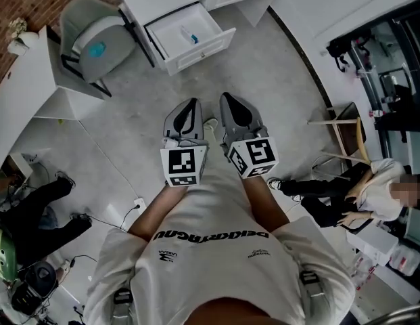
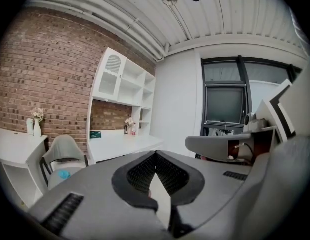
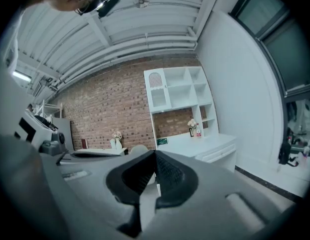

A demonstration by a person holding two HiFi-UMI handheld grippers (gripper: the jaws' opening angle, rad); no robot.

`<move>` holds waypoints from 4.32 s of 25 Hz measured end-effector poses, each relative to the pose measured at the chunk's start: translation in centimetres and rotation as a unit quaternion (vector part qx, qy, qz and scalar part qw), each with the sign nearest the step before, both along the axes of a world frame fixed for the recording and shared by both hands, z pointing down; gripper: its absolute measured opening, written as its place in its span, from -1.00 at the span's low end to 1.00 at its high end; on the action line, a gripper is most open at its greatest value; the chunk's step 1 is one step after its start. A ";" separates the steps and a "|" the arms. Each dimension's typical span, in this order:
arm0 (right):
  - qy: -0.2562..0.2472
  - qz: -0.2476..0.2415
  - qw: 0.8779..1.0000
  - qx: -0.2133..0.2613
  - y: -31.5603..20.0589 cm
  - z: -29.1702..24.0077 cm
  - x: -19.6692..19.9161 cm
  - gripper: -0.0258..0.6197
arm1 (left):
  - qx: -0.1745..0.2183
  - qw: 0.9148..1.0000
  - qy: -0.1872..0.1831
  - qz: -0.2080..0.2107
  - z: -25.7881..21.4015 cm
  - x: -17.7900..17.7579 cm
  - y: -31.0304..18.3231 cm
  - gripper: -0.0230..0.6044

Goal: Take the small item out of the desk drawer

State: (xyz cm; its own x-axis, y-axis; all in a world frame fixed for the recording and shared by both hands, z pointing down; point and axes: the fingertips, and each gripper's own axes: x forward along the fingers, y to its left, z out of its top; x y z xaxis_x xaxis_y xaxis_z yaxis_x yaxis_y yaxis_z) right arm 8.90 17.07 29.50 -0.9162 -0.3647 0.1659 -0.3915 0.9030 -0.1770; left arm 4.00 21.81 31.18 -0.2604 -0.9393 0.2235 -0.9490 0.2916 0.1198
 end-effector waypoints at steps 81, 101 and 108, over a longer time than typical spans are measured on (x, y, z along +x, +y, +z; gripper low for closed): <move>0.115 0.276 0.930 -0.214 -31.4 27.1 -23.8 -0.92 | -0.382 0.539 -0.451 0.600 47.4 -30.5 -38.5 -0.31; 0.118 0.316 0.912 -0.234 -31.2 28.7 -21.3 -0.92 | -0.381 0.434 -0.513 0.634 54.7 -30.2 -39.2 -0.53; 0.122 0.316 0.910 -0.240 -30.7 28.7 -20.8 -0.92 | -0.400 0.441 -0.498 0.631 54.2 -30.6 -38.7 -0.65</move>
State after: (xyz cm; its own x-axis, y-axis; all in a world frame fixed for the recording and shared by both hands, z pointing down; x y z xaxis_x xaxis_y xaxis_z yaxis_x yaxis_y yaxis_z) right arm -11.87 -13.59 58.18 -0.4640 -0.6378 0.6147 -0.8858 0.3262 -0.3301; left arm -26.59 -16.89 85.43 0.0136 -0.2006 0.9796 0.1174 -0.9726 -0.2008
